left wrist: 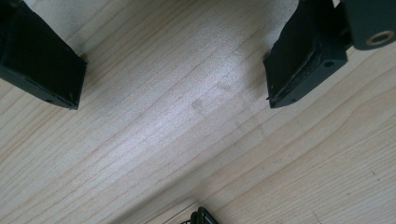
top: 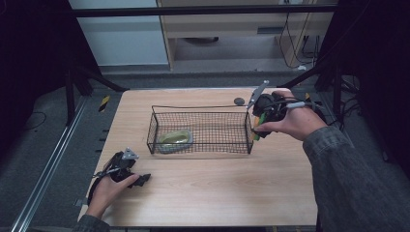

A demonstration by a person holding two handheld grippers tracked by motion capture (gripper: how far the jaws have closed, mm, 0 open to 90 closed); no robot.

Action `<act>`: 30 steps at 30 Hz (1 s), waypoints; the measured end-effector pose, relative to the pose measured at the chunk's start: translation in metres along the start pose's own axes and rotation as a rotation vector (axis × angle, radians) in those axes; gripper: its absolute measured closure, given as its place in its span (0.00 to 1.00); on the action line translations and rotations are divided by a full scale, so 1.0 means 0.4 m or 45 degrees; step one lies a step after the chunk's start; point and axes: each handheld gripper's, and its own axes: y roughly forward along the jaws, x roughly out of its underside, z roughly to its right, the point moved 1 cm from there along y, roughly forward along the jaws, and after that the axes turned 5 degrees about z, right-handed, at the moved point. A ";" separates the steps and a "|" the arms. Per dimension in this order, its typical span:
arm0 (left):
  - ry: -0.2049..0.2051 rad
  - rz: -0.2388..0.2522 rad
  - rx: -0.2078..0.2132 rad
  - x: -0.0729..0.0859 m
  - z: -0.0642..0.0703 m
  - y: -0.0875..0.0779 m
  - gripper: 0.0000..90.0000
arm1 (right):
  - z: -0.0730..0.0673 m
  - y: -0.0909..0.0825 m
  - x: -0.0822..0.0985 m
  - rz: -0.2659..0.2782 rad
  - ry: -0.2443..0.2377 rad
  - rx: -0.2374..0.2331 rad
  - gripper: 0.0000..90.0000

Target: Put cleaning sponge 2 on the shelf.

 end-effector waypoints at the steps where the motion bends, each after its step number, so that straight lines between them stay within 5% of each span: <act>1: 0.000 0.000 0.001 0.000 0.000 0.000 0.04 | 0.001 0.002 -0.006 0.004 -0.004 0.002 0.19; 30: -0.007 0.004 0.010 0.002 -0.003 0.001 0.04 | -0.017 0.089 -0.108 0.073 -0.101 0.124 0.19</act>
